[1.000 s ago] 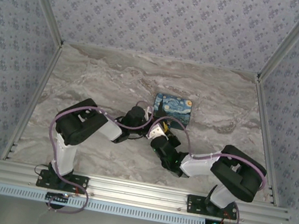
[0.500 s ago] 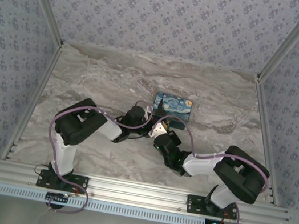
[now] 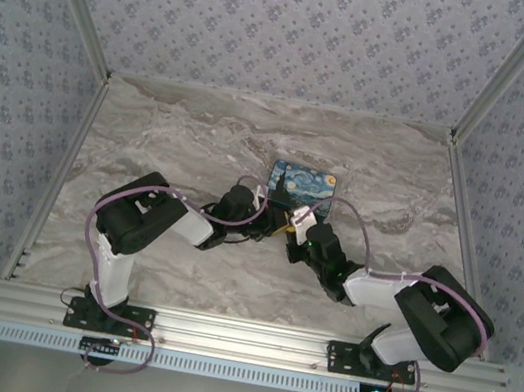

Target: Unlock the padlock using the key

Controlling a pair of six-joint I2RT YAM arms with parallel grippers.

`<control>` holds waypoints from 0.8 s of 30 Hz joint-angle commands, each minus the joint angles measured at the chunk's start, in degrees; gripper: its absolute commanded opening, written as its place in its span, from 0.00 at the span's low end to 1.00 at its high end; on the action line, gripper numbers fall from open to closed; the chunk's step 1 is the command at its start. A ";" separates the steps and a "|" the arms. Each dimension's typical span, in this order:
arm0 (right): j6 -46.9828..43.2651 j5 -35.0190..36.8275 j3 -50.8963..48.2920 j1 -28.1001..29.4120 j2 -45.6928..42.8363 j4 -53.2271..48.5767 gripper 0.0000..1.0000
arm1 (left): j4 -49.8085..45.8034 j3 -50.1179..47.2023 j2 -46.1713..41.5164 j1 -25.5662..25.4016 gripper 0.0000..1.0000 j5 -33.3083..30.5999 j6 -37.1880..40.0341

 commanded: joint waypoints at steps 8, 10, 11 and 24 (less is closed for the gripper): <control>4.85 -7.28 -2.00 -4.36 -0.77 0.61 0.00 | -2.11 0.21 -1.79 -0.15 0.11 0.30 0.88; 5.03 -7.54 -1.77 -4.31 -0.68 0.10 0.00 | -2.12 0.44 -1.71 -0.11 0.11 0.31 0.87; 5.05 -7.61 -1.65 -4.34 -0.74 0.05 0.00 | -2.12 0.56 -1.70 -0.07 0.11 0.26 0.88; 0.87 5.74 -3.93 1.10 -11.60 -6.63 0.33 | -7.19 0.88 -3.62 0.73 0.11 0.82 -0.14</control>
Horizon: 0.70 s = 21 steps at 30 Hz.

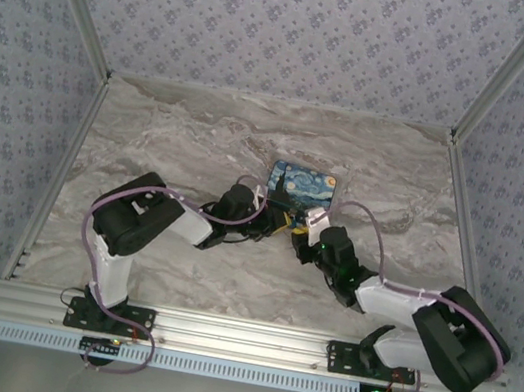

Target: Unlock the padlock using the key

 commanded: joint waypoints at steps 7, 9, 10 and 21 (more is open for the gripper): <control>-11.69 24.71 2.48 13.42 -8.24 -11.04 0.55 | -6.31 0.26 -3.28 2.33 0.10 2.59 -0.40; -13.22 27.07 3.18 15.02 -9.05 -12.07 0.59 | -6.80 0.23 -3.68 3.10 0.10 3.10 -0.51; -14.07 27.28 3.37 15.83 -9.33 -12.38 0.61 | -7.15 0.24 -3.86 3.26 0.10 3.32 -0.38; -31.47 46.30 10.99 27.08 3.85 -17.06 0.68 | -8.66 0.45 -4.88 4.90 0.09 5.59 -0.32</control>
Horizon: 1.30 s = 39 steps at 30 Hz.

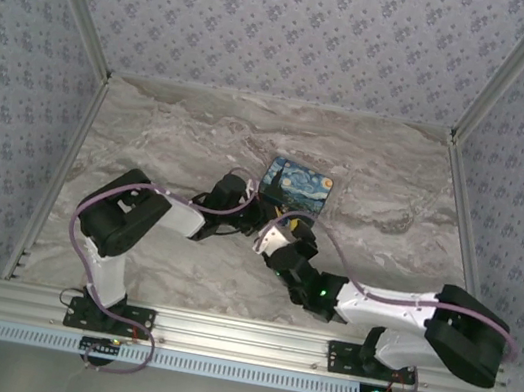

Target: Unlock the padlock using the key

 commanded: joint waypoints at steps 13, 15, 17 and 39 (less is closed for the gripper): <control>-17.11 7.73 -0.59 -2.38 11.52 7.22 0.61 | 0.08 0.70 -0.77 0.66 0.09 2.13 -1.87; -18.62 7.57 -0.29 -2.92 13.30 9.50 0.60 | 0.32 0.67 -0.77 0.69 0.08 2.14 -2.14; -20.22 7.38 -0.26 -3.24 14.90 11.69 0.59 | 0.35 0.66 -0.77 0.57 0.08 2.25 -2.30; -23.50 1.47 1.65 -6.09 19.60 19.29 0.49 | -0.50 0.64 -1.55 0.52 0.09 2.38 -2.80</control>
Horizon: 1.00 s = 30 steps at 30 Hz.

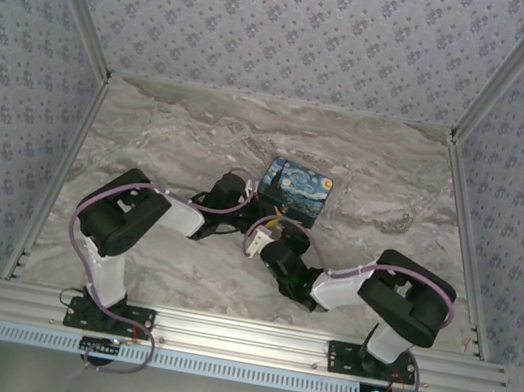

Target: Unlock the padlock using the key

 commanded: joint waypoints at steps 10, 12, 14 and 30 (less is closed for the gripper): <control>-0.29 -2.52 1.98 -1.45 0.46 2.95 0.32 | -0.97 1.05 -1.38 0.35 0.09 1.20 -0.35; 0.08 -2.74 1.94 -1.53 0.38 2.81 0.25 | -0.98 1.05 -1.42 0.34 0.09 1.22 -0.34; 0.64 -2.79 1.95 -1.64 0.28 2.79 0.18 | -0.97 1.05 -1.46 0.31 0.09 1.27 -0.35; 6.72 -3.34 2.01 -1.75 -2.20 0.30 0.00 | -1.25 0.90 -1.56 0.37 0.09 1.04 -0.35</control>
